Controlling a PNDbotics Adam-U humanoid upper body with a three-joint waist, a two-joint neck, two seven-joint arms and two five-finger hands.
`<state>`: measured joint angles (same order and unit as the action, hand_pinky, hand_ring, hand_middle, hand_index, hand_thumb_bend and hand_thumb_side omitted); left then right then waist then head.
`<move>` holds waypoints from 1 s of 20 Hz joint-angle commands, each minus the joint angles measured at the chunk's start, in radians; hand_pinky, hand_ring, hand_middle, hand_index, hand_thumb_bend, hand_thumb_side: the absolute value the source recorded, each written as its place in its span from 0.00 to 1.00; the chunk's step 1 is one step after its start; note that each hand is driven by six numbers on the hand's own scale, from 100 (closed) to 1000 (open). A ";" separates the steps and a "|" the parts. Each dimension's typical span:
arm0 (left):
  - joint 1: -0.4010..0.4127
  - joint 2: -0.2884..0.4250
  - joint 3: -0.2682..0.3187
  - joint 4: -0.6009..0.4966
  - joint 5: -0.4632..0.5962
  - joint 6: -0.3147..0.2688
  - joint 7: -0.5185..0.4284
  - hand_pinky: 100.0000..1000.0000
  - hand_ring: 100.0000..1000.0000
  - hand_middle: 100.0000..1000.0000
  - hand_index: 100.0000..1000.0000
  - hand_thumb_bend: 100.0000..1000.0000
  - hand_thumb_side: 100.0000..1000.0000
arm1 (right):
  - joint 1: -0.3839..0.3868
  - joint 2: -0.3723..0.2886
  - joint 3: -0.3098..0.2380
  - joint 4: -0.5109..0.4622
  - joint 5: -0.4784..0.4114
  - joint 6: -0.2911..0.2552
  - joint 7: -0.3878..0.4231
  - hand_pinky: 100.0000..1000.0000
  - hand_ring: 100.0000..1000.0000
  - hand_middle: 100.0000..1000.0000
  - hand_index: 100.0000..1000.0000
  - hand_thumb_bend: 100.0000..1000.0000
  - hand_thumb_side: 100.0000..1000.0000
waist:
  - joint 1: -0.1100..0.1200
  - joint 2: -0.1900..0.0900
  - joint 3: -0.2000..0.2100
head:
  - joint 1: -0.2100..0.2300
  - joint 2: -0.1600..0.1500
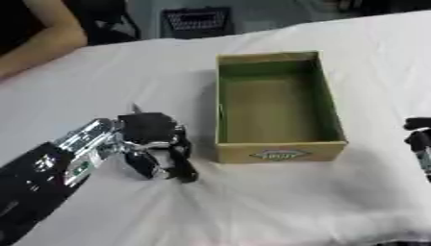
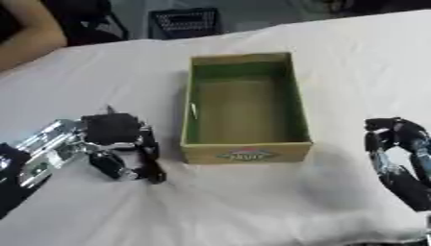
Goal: Pick up objects on the table and place them in the box.
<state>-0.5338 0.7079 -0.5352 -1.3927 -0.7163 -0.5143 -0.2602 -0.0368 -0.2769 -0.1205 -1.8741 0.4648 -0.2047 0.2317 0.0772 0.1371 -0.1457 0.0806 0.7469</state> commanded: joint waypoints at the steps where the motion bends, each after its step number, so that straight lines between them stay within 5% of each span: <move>1: -0.029 0.051 0.036 -0.021 0.058 0.036 -0.033 0.00 0.06 0.11 0.23 0.00 0.16 | -0.002 -0.014 -0.005 -0.012 0.002 0.001 0.001 0.46 0.54 0.63 0.76 0.13 0.76 | -0.004 -0.011 0.002 | -0.002 -0.015; 10: -0.112 0.091 0.088 -0.062 0.091 0.092 -0.074 0.01 0.05 0.09 0.21 0.00 0.12 | 0.001 -0.015 -0.006 -0.010 0.003 0.001 0.001 0.46 0.54 0.63 0.76 0.12 0.76 | -0.003 -0.014 0.003 | -0.007 -0.018; 11: -0.121 0.094 0.095 -0.068 0.087 0.096 -0.074 0.02 0.05 0.08 0.21 0.00 0.18 | 0.002 -0.015 -0.007 -0.010 0.003 0.001 0.001 0.46 0.54 0.63 0.76 0.12 0.76 | -0.003 -0.014 0.003 | -0.008 -0.019; 12: -0.132 0.098 0.105 -0.074 0.081 0.100 -0.072 0.02 0.05 0.08 0.20 0.00 0.10 | 0.002 -0.015 -0.007 -0.009 0.003 0.001 0.001 0.46 0.54 0.63 0.76 0.12 0.76 | -0.003 -0.015 0.004 | -0.008 -0.019; 20: -0.194 0.101 0.225 -0.115 0.021 0.167 -0.016 0.01 0.04 0.06 0.19 0.00 0.08 | 0.006 -0.014 -0.009 -0.008 0.004 0.002 -0.001 0.46 0.54 0.63 0.76 0.12 0.76 | -0.005 -0.017 0.009 | -0.018 -0.026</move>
<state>-0.7085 0.7780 -0.3508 -1.4878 -0.6858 -0.3619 -0.2895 -0.0287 -0.2770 -0.1214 -1.8733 0.4679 -0.2036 0.2306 0.0771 0.1367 -0.1386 0.0748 0.7362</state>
